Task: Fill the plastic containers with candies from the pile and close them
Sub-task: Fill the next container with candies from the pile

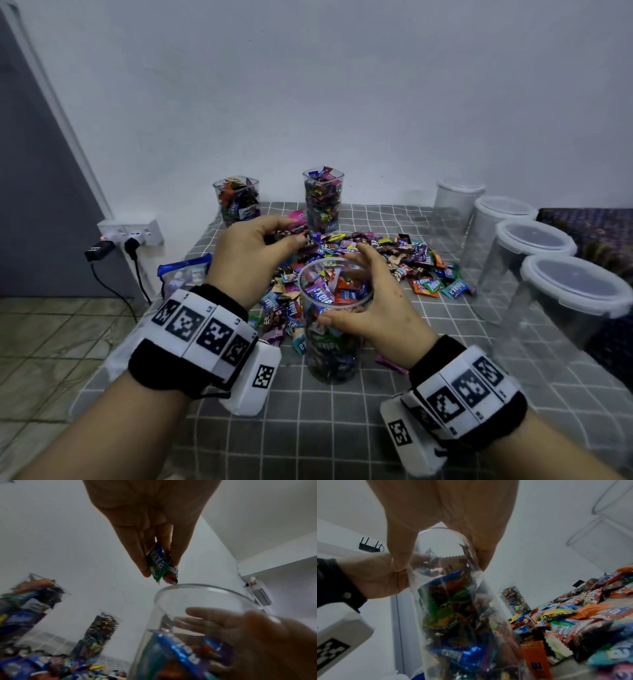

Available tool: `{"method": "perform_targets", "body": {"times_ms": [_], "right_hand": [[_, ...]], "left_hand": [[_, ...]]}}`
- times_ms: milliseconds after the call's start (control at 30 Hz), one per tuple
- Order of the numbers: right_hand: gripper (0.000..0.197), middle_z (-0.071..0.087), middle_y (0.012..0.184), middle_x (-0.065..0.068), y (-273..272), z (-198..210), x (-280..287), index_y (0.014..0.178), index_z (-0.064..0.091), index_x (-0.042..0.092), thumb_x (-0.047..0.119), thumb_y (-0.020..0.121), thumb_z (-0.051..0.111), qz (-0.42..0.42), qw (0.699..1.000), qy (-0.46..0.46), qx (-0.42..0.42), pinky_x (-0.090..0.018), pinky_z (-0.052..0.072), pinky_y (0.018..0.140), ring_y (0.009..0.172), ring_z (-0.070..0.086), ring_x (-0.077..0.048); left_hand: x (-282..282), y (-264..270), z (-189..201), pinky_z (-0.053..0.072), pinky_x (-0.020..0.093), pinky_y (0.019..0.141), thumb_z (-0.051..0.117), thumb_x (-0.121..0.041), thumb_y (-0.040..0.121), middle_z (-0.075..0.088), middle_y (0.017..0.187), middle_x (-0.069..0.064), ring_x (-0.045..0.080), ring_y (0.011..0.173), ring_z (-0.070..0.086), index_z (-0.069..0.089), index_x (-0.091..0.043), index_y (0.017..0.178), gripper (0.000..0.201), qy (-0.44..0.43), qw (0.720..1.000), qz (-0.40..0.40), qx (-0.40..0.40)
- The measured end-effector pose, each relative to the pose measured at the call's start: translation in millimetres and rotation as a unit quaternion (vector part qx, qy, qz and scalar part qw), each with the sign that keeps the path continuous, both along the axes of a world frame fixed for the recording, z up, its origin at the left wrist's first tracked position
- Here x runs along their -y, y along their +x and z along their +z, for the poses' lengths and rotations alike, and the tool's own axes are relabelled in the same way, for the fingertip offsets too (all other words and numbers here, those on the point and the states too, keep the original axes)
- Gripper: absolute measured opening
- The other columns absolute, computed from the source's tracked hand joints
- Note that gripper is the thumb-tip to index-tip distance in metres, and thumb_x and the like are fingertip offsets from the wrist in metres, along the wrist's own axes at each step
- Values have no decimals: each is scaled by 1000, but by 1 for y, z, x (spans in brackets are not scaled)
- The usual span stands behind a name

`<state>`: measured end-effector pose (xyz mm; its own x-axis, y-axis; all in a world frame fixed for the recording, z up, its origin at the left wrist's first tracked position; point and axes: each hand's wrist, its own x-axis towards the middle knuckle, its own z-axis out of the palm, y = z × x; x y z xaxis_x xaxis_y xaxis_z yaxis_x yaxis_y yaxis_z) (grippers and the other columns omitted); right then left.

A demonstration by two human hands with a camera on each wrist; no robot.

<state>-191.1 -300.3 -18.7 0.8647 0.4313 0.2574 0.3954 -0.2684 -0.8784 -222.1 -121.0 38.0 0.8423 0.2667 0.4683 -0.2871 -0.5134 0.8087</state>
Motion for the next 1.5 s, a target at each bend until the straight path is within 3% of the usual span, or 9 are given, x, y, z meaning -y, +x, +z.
{"method": "perform_targets", "body": {"times_ms": [467, 667, 800, 1000, 1133, 1233, 1333, 1433, 1500], "right_hand": [[121, 40, 140, 9, -3, 2, -1, 146, 17, 23, 47, 47, 81, 7, 1000, 2, 4, -37, 38, 108, 128, 44, -6], [125, 39, 143, 8, -1, 0, -2, 147, 14, 25, 57, 43, 76, 2, 1000, 0, 10, -36, 36, 109, 130, 41, -6], [129, 39, 144, 4, 0, 0, -2, 147, 10, 27, 51, 43, 82, 2, 1000, 10, 4, -37, 35, 110, 131, 40, -7], [135, 33, 145, 7, 4, 13, 19, 148, -8, 26, 41, 53, 87, -1, 993, -110, 46, -32, 31, 111, 130, 39, -7], [126, 22, 155, -2, 21, 17, 44, 150, -7, 22, 44, 63, 82, 17, 949, -313, 31, -34, 27, 112, 139, 27, -17], [117, 21, 152, -4, 30, 7, 52, 149, -11, 22, 39, 72, 76, 21, 871, -485, 79, -35, 34, 108, 135, 27, -20], [121, 15, 153, -5, 39, -4, 52, 149, -12, 23, 48, 70, 76, 25, 801, -591, 91, -38, 34, 109, 138, 23, -23], [123, 10, 155, -5, 51, -10, 49, 149, -11, 24, 50, 67, 77, 25, 783, -619, 62, -41, 32, 111, 140, 19, -24], [121, 8, 156, -4, 60, -14, 45, 149, -10, 27, 50, 69, 76, 18, 784, -619, 45, -44, 33, 110, 141, 17, -25]], "left_hand": [[27, -4, -9, 54, 40, 81, 74, -18, 78, 72, 90, -2, 14, 86, 67, 73, -25, 96, 20, 80, 993, -84, -36], [30, -6, -8, 55, 38, 80, 68, -32, 70, 72, 83, -11, 5, 84, 67, 68, -48, 82, 19, 73, 990, -118, -28], [31, -4, -8, 56, 39, 80, 70, -24, 75, 73, 87, -3, 11, 86, 68, 70, -37, 81, 15, 24, 993, -113, -7], [12, 5, -10, 51, 17, 68, 61, -8, 88, 69, 81, -10, -3, 73, 63, 67, -33, 78, 27, -19, 999, -23, 30], [-13, 20, -26, 54, 43, 81, 61, -10, 87, 71, 89, 1, 23, 85, 66, 63, -40, 79, 31, 12, 996, 27, -81], [-20, 33, -44, 48, 39, 93, 68, -19, 83, 63, 115, 1, 24, 106, 59, 62, -31, 108, 28, 124, 963, 3, -238], [-23, 47, -68, 42, 40, 101, 78, -49, 61, 47, 139, -1, 21, 123, 48, 42, -32, 137, 87, 271, 885, -86, -369], [-40, 84, -118, 42, 45, 102, 77, -72, 32, 39, 143, 0, 24, 128, 43, 28, -47, 139, 120, 322, 848, -88, -412], [-27, 76, -104, 41, 43, 103, 82, -53, 53, 41, 141, 5, 27, 126, 45, 32, -32, 140, 103, 359, 825, -66, -431]]}}
